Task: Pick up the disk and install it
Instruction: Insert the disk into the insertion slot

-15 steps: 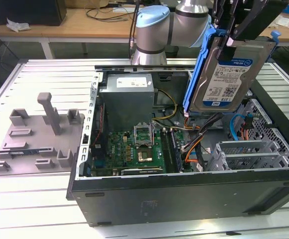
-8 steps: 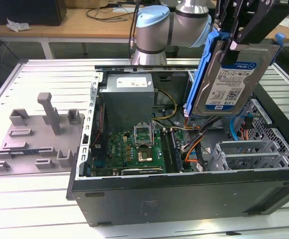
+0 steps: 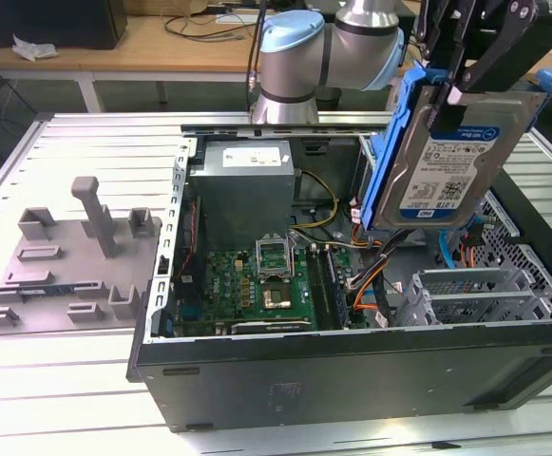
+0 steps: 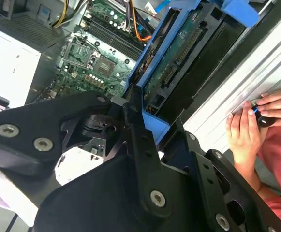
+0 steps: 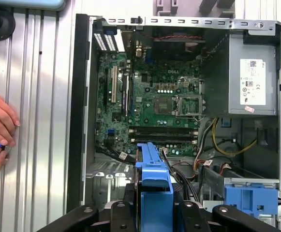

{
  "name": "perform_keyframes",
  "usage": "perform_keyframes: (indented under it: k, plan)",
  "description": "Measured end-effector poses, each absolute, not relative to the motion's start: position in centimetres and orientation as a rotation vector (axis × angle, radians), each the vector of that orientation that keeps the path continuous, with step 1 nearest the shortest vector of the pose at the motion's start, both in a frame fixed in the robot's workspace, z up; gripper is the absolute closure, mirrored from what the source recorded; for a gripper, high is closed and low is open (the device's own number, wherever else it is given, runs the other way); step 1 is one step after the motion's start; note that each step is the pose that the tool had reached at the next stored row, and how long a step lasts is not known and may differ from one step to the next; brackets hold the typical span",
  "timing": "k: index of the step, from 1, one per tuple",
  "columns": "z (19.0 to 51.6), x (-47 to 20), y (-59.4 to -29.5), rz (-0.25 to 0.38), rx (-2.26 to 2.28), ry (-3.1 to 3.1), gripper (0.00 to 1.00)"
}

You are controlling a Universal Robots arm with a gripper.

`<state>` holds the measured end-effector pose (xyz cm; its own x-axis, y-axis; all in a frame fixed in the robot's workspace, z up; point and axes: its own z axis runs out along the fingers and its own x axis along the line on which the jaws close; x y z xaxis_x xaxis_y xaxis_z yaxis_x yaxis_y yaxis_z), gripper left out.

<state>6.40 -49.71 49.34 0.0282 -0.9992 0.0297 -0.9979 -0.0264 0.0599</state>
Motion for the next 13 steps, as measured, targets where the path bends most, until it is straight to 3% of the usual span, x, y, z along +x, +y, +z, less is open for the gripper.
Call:
perform_keyframes:
  k: [13]
  plan:
    - [49.1,6.3,-52.6,0.020,2.229,-2.170,0.63]
